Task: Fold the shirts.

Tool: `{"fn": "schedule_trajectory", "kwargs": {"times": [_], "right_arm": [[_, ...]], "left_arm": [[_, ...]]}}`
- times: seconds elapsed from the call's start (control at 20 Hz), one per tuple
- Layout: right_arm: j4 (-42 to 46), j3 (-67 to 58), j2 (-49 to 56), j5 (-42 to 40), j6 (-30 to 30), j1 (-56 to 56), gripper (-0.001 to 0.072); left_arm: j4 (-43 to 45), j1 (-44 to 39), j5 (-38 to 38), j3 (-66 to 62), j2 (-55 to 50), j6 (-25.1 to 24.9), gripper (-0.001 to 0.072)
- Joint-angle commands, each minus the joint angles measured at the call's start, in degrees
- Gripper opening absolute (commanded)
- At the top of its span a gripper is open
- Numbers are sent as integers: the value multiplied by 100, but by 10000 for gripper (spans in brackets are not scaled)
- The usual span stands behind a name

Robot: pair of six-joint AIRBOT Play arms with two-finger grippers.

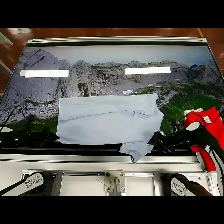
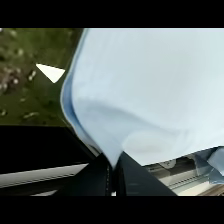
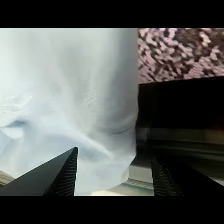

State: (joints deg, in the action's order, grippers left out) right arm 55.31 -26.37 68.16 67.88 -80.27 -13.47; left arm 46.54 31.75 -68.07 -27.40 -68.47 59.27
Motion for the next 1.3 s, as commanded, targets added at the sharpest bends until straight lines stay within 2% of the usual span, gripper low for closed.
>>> {"fn": "schedule_trajectory", "kwargs": {"times": [0.0, 0.05, 0.1, 0.15, 0.2, 0.35, 0.45, 0.65, 0.95, 1.25], "right_arm": [[-350, 254, 0, -221, 162, 15, 553], [-407, 269, 0, -221, 264, 13, 495], [-428, 267, 0, -203, 302, 13, 256], [-459, 249, 0, -144, 328, 13, 115], [-586, 184, -7, 15, 625, 13, 63], [-1095, -334, -188, 509, 1589, 13, 62], [-1279, -938, -426, 396, 1650, 13, 62], [-1694, -2188, -444, -595, 824, 13, 61], [-2041, -3244, 730, -973, 807, 57, 61], [-2033, -3882, 2155, -1725, 804, 619, 63]], "left_arm": [[-13, 2, -2, -103, 13, -7, 39], [-13, 2, -4, -101, 13, -7, 39], [-11, 2, -4, -103, 13, -7, 39], [-11, 2, -7, -103, 13, -9, 38], [-11, 0, -7, -109, 13, -15, 38], [-188, 0, -317, -289, 101, -643, 38], [-203, 2, -282, -614, 356, -673, 37], [-203, -39, 334, -1668, 680, -221, 36], [-203, -1001, 741, -2837, -326, 94, 38], [-201, -1307, 881, -3703, -1814, 1038, 41]]}}
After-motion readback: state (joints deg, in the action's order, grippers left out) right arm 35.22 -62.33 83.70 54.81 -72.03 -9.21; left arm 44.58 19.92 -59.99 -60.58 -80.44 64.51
